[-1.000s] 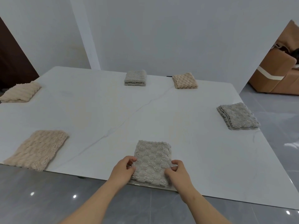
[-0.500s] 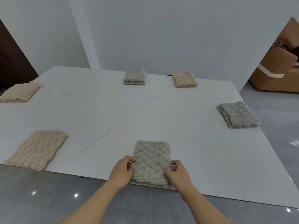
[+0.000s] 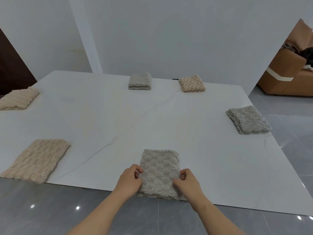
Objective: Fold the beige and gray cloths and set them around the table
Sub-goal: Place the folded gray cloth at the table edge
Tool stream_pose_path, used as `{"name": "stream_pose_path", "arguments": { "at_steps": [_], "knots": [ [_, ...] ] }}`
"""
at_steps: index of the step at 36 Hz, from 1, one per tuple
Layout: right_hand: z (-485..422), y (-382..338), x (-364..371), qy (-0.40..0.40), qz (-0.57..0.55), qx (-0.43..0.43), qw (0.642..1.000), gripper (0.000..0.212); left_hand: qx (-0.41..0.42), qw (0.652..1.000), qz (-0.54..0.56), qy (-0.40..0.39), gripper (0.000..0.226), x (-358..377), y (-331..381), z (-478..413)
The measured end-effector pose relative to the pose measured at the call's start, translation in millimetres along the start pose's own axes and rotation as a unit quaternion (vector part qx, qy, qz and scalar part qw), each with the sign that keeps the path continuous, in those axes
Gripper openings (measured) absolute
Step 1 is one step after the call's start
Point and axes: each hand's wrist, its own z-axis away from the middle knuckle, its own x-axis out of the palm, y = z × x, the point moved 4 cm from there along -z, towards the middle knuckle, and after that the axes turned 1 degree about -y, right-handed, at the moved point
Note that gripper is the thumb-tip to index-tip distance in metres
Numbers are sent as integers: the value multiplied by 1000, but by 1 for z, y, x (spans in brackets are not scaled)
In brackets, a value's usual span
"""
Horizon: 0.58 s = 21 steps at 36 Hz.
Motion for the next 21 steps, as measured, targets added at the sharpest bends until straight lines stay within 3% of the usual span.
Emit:
{"name": "stream_pose_path", "arguments": {
  "at_steps": [4, 7, 12, 21],
  "knots": [
    [-1, -4, -2, 4, -36, 19, 999, 36, 2, 1000, 9, 26, 24, -5, 7, -3],
    [-5, -5, -7, 22, -33, 15, 999, 35, 26, 997, -56, 47, 20, -9, 15, -5],
    [-6, -9, -24, 42, 62, -41, 996, 35, 107, 981, -153, 56, 28, -7, 46, -9],
    [-26, -13, -73, 31, 197, -112, 973, 37, 173, 963, -205, 41, 32, 36, 111, -13]
  ]
}}
